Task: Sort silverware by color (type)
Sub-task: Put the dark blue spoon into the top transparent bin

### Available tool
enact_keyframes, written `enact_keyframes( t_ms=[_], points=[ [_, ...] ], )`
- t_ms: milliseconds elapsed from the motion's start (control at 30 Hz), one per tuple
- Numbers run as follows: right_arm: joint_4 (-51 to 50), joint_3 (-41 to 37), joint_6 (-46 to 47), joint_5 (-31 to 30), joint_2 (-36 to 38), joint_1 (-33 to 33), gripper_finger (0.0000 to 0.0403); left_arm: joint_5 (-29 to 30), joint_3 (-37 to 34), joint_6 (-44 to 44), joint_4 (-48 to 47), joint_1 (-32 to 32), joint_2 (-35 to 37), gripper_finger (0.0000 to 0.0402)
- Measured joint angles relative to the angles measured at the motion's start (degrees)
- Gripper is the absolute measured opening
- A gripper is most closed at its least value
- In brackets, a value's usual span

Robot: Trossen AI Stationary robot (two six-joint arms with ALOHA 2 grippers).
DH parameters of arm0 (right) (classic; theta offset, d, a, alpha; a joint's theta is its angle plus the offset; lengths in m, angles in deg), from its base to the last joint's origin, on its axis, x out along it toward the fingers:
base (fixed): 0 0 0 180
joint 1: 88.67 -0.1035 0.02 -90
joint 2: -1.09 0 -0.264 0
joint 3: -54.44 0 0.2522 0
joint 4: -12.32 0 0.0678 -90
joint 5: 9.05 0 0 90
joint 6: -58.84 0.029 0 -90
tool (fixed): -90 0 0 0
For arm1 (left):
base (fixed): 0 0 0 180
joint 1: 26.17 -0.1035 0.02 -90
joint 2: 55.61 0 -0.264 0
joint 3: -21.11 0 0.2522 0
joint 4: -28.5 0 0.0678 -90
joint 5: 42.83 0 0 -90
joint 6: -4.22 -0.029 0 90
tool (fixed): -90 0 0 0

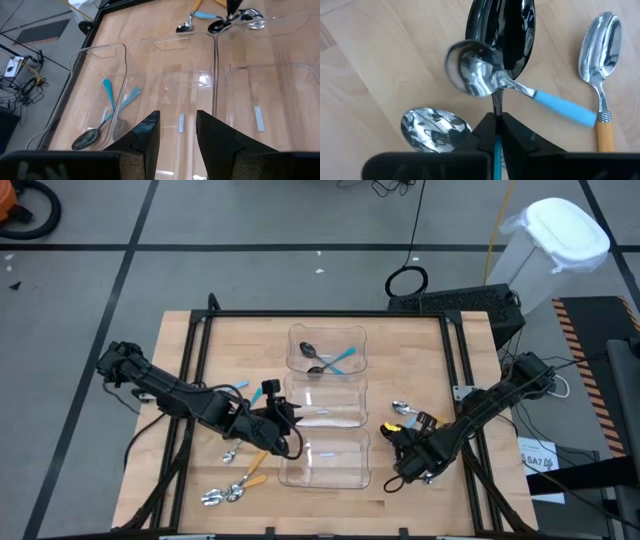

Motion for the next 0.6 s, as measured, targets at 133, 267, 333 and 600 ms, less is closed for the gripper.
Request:
enact_keyframes(
  t_ms=[133, 267, 333, 600],
  points=[
    [-0.53, 1.30, -0.23, -0.20, 0.02, 0.00, 0.0010, 0.00, -0.02, 0.36, 0.00, 0.00, 0.00, 0.0127],
    [-1.70, 2.31, -0.59, -1.89, 0.03, -0.34, 0.0010, 0.00, -0.02, 0.44, 0.00, 0.00, 0.00, 0.0127],
    [-2.51, 3.03, -0.62, -3.10, 0.04, -0.70, 0.0010, 0.00, -0.02, 0.44, 0.02, 0.00, 0.00, 0.0127],
    [-3.91, 5.97, -0.61, -5.04, 0.07, -2.67, 0.0010, 0.00, -0.02, 0.43, 0.04, 0.00, 0.00, 0.0127]
  ],
)
